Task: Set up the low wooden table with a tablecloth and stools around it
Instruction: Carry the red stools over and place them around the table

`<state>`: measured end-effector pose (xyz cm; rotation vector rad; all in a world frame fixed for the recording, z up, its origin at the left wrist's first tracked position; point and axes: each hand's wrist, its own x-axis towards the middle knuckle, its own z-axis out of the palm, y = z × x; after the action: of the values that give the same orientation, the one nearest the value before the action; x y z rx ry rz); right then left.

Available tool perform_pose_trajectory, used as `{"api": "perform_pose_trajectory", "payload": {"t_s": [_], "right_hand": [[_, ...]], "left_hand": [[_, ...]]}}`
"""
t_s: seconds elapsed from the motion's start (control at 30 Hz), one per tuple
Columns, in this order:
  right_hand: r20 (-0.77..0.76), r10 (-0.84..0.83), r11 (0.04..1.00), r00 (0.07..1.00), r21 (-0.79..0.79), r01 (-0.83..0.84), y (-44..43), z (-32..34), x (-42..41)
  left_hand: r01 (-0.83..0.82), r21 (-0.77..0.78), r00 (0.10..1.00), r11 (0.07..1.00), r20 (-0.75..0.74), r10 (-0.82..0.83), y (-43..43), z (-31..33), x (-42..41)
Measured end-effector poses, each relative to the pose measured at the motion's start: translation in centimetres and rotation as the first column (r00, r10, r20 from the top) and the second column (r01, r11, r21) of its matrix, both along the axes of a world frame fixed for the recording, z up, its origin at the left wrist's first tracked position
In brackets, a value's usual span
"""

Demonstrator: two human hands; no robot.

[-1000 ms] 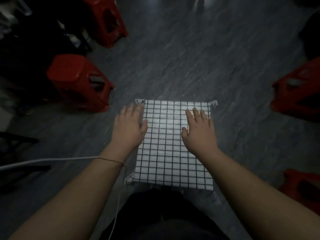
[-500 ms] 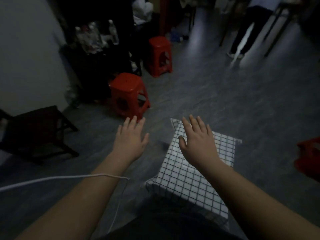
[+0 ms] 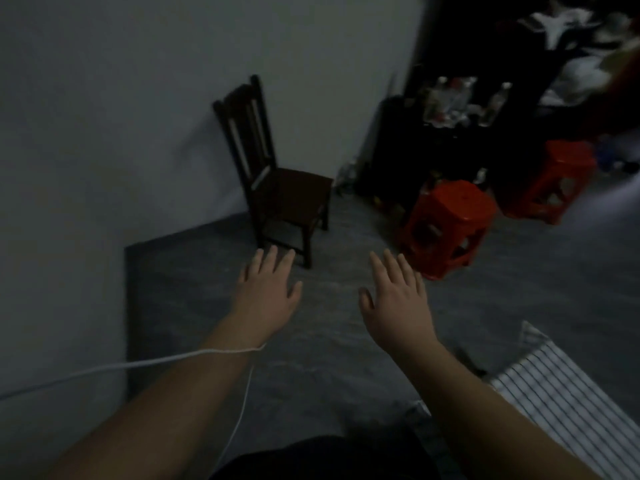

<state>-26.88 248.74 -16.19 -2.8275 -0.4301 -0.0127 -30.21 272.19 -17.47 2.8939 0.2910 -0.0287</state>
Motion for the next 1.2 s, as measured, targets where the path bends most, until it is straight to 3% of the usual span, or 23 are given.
{"api": "perform_pose_trajectory", "payload": {"t_s": [0.23, 0.47, 0.97, 1.2], "right_hand": [[-0.036, 0.247, 0.969, 0.968, 0.002, -0.247, 10.7, 0.0, 0.5], [-0.049, 0.339, 0.941, 0.94, 0.013, -0.338, 13.0, -0.2, 4.8], [0.004, 0.177, 0.984, 0.984, 0.022, -0.177, 0.0, -0.6, 32.7], [0.009, 0.028, 0.998, 1.0, 0.06, -0.029, -5.6, 0.2, 43.5]], "left_hand": [[-0.272, 0.017, 0.962, 0.962, -0.026, 0.273, 9.3, -0.8, -5.6], [-0.332, 0.026, 0.943, 0.943, -0.024, 0.333, 10.4, -0.8, -3.2], [-0.12, -0.009, 0.993, 0.993, 0.007, 0.12, -1.3, 0.7, 30.5], [-0.003, -0.023, 1.0, 1.0, -0.001, 0.003, -7.3, 1.0, 43.2]]}}
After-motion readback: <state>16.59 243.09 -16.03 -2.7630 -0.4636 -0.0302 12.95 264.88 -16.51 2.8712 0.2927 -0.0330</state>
